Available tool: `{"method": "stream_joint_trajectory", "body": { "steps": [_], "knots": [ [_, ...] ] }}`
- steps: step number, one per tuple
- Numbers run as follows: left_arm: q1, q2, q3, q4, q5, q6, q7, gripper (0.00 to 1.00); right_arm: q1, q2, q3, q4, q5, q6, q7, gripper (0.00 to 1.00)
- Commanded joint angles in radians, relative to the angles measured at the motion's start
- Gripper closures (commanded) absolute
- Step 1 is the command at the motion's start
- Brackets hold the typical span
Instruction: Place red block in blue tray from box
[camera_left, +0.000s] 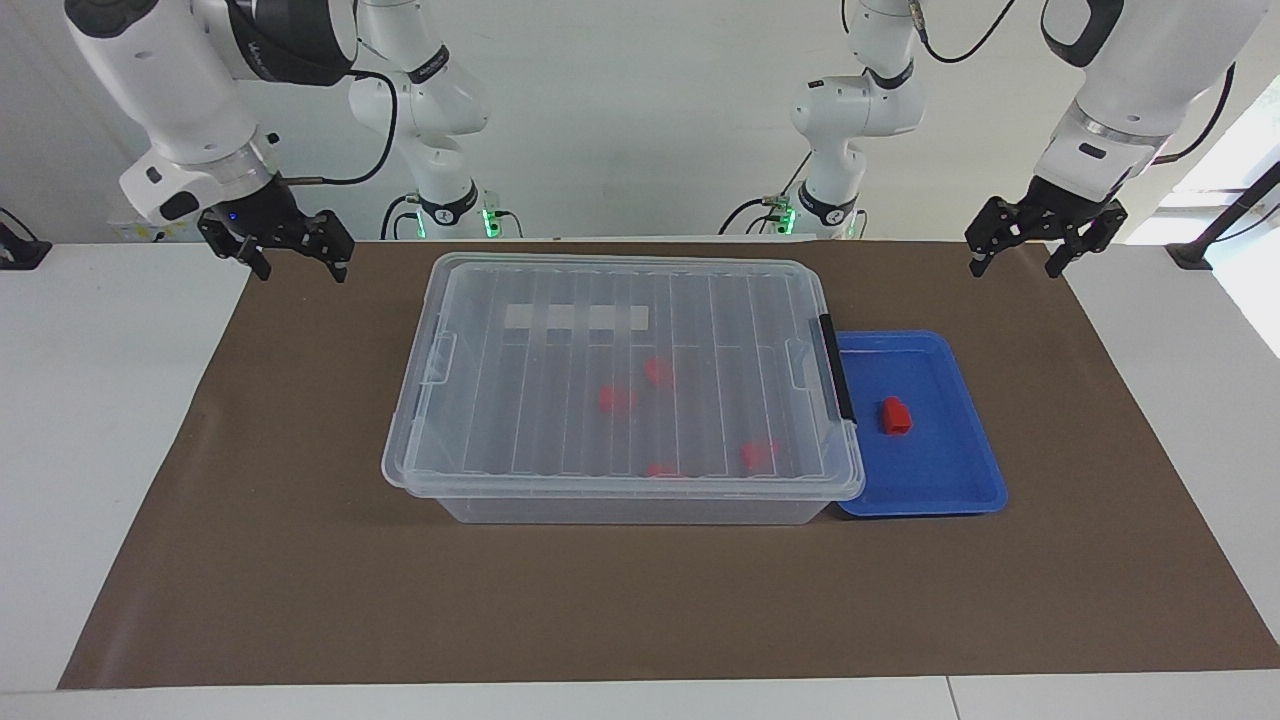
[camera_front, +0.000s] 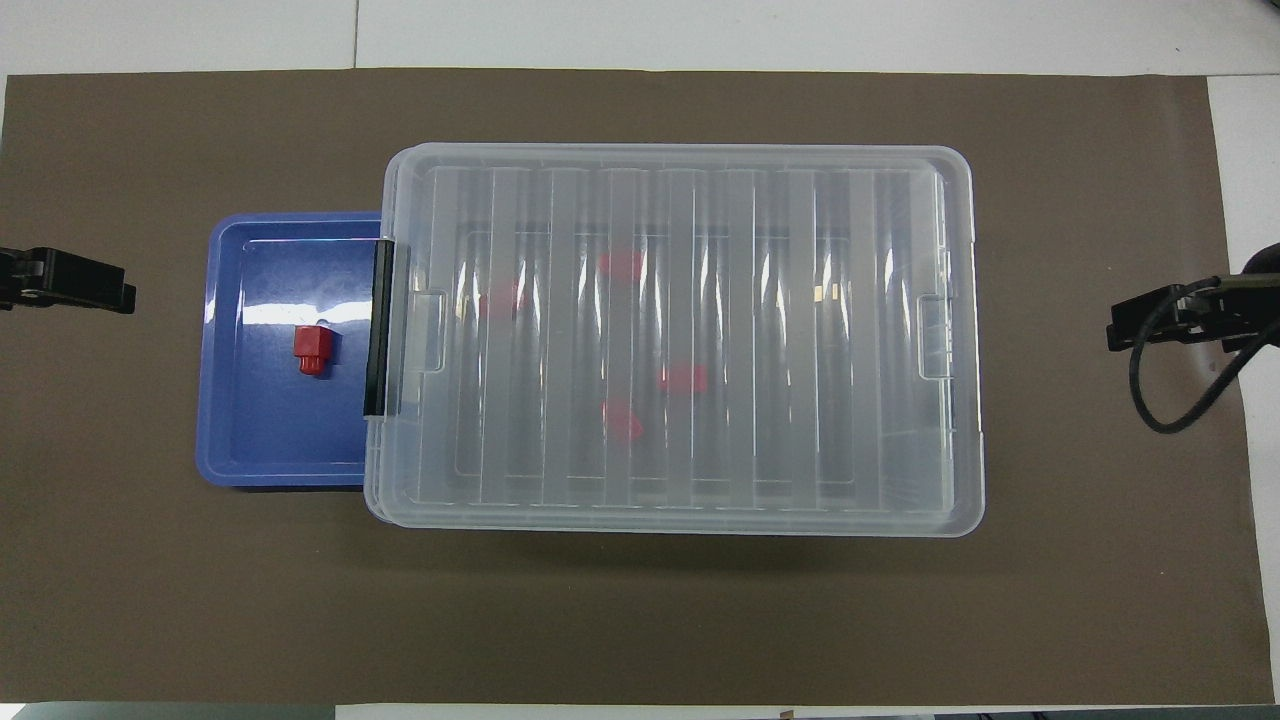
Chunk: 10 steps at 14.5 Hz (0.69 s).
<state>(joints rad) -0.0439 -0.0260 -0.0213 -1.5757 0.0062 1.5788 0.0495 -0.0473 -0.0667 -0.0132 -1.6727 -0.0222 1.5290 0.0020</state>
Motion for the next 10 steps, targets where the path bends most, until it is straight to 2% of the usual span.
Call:
{"method": "stream_joint_trajectory", "body": {
  "steps": [1,3,10],
  "knots": [
    [0.01,-0.032,0.0,-0.037,-0.014,0.023,0.015,0.0,0.014,-0.004,-0.024,0.047,0.002,-0.047,-0.016,0.0],
    [0.01,-0.032,0.0,-0.038,-0.014,0.023,0.015,0.0,0.011,-0.007,-0.024,0.027,0.002,0.0,-0.008,0.0],
    [0.01,-0.032,0.0,-0.038,-0.014,0.024,0.016,0.0,0.009,-0.005,-0.016,0.036,0.002,-0.021,-0.017,0.0]
  ]
}}
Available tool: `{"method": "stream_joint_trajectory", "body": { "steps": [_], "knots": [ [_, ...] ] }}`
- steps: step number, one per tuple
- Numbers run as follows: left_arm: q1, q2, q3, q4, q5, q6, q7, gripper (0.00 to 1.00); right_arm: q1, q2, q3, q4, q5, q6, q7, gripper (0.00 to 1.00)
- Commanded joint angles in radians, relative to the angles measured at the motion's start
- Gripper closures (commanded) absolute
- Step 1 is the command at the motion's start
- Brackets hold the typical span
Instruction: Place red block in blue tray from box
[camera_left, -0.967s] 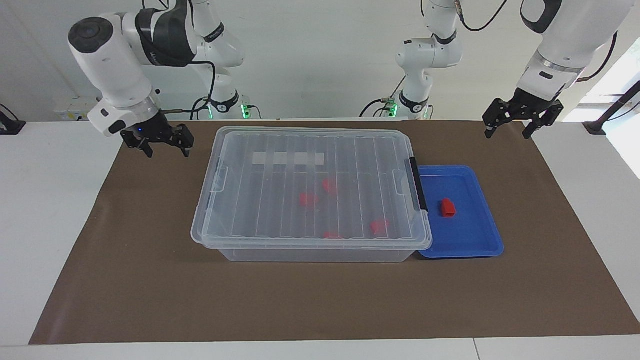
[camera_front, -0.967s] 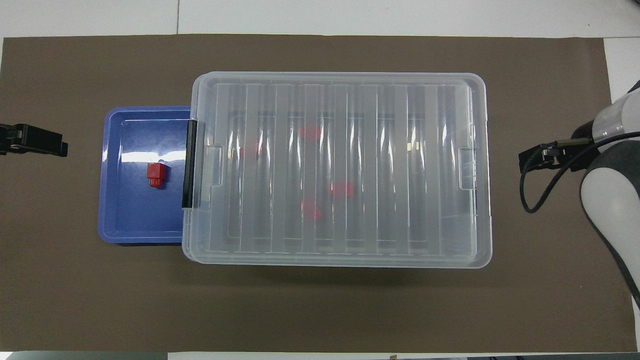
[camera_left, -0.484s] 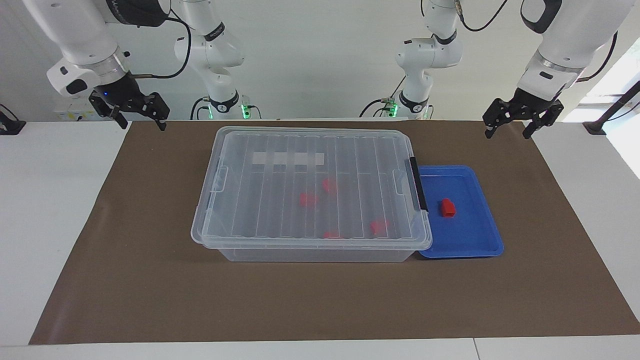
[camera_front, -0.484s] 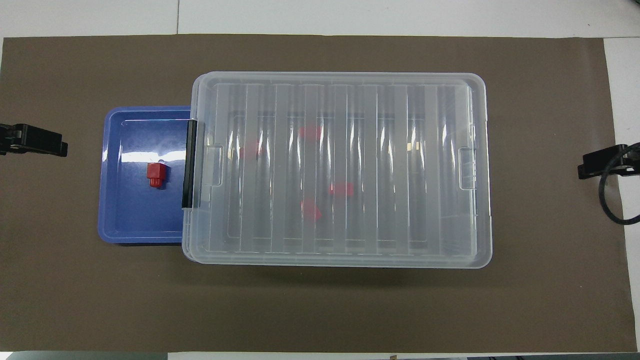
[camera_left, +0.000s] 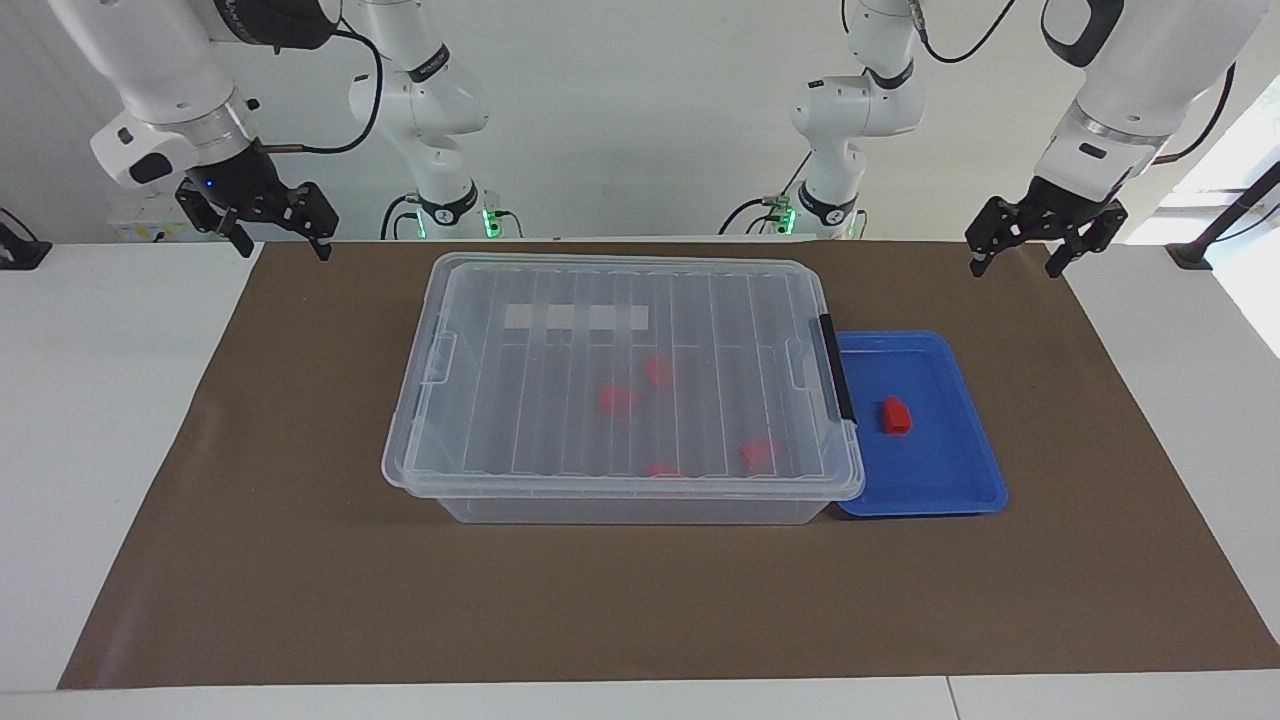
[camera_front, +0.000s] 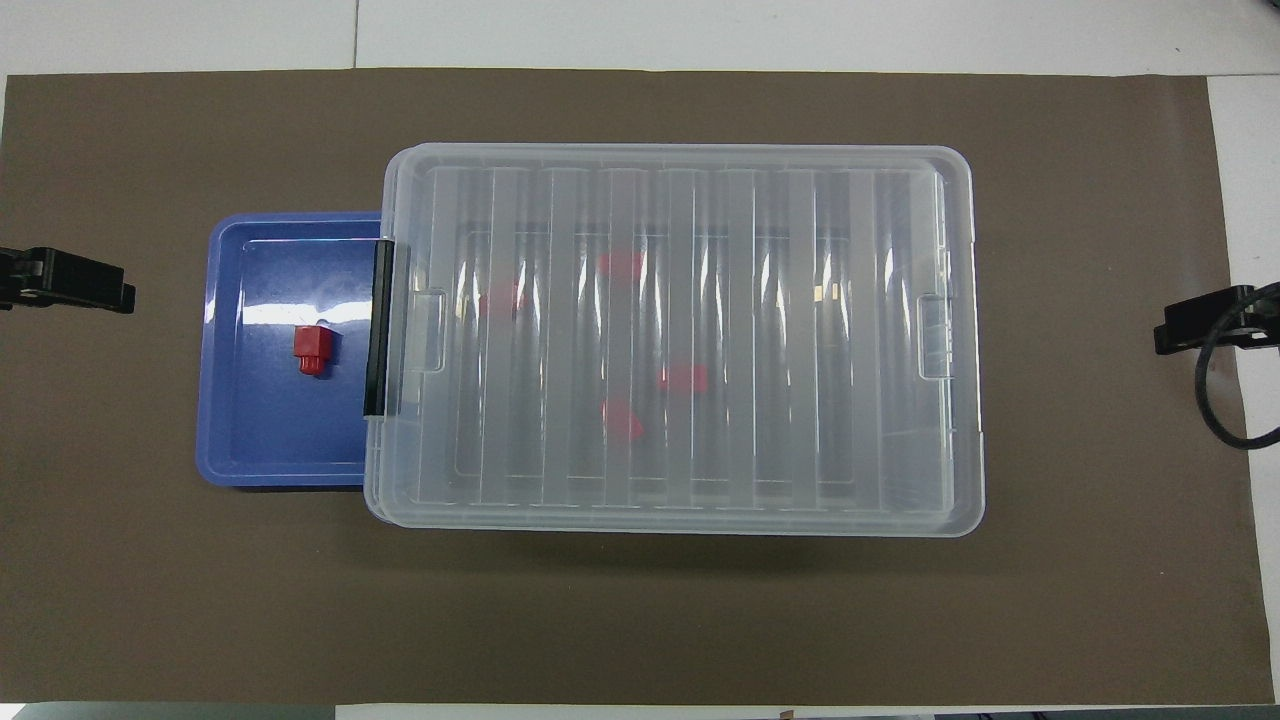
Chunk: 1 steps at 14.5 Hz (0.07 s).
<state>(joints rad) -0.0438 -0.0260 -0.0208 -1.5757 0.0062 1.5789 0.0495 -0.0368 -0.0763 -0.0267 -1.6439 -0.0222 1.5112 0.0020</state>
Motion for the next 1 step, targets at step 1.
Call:
{"method": "stream_joint_trajectory", "body": {
  "steps": [1],
  "knots": [
    [0.01,-0.032,-0.001,-0.038,-0.014,0.024,0.016,0.0,-0.003,0.006,-0.002,0.01,0.013,-0.012,-0.019,0.0]
  ]
}}
